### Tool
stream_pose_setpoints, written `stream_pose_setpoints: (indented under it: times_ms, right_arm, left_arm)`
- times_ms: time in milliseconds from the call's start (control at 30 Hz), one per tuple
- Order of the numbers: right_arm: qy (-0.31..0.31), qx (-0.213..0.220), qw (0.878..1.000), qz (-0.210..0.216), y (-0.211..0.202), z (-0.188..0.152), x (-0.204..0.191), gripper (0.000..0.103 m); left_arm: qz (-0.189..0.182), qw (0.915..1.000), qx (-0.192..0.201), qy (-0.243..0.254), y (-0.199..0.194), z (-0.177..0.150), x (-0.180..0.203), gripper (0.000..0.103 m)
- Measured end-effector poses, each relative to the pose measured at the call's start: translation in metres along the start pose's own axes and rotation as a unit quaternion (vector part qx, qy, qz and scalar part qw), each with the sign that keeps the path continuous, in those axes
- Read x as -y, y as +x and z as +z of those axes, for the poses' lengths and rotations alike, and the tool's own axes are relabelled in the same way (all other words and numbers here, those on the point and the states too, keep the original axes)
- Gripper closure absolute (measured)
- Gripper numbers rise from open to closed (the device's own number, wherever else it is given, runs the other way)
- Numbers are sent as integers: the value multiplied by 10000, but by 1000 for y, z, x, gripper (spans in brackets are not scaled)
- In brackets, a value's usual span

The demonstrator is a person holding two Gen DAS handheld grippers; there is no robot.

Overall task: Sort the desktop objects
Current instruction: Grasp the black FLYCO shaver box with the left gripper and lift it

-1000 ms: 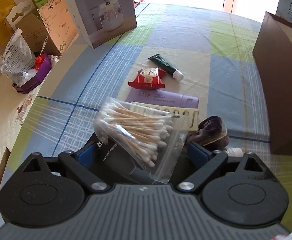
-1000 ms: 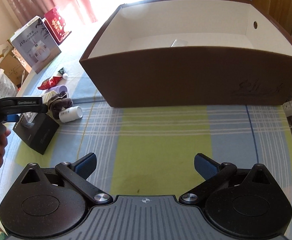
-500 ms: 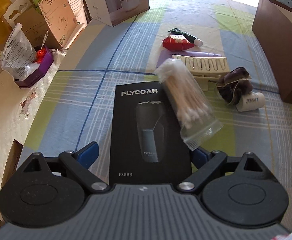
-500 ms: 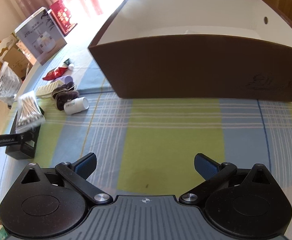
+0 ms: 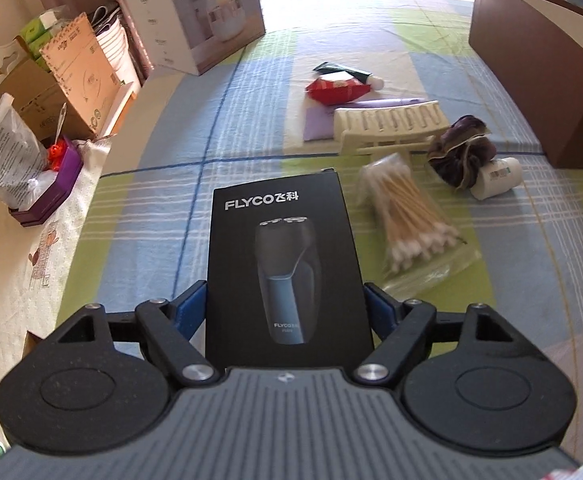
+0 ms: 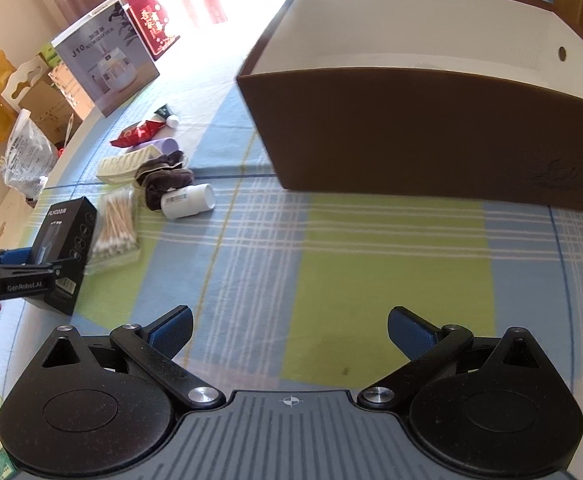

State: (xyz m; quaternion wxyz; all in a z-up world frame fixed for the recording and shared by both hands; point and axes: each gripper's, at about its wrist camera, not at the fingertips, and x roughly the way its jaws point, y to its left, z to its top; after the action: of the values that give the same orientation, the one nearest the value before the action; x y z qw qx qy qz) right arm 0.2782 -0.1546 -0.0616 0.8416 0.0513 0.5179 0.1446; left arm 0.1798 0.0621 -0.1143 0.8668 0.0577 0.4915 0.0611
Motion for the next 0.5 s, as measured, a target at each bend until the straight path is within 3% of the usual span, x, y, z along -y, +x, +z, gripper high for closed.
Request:
stream_pose_setpoints:
  times_ms: [233,367,500]
  right_arm:
    - [-240,-18,9994,237,18,3,-34,2]
    - [-573,27,9974,443,34,9,-64,2]
    - [-877,124,9940,635,52,17,-95,2]
  left_arm:
    - [52,9998,-140,-95,-3,-9,-35,23]
    - [25,9999,-123,-69,3,-4,-41,20]
    - [-7,9998,-212,-60,15,5,-42,23]
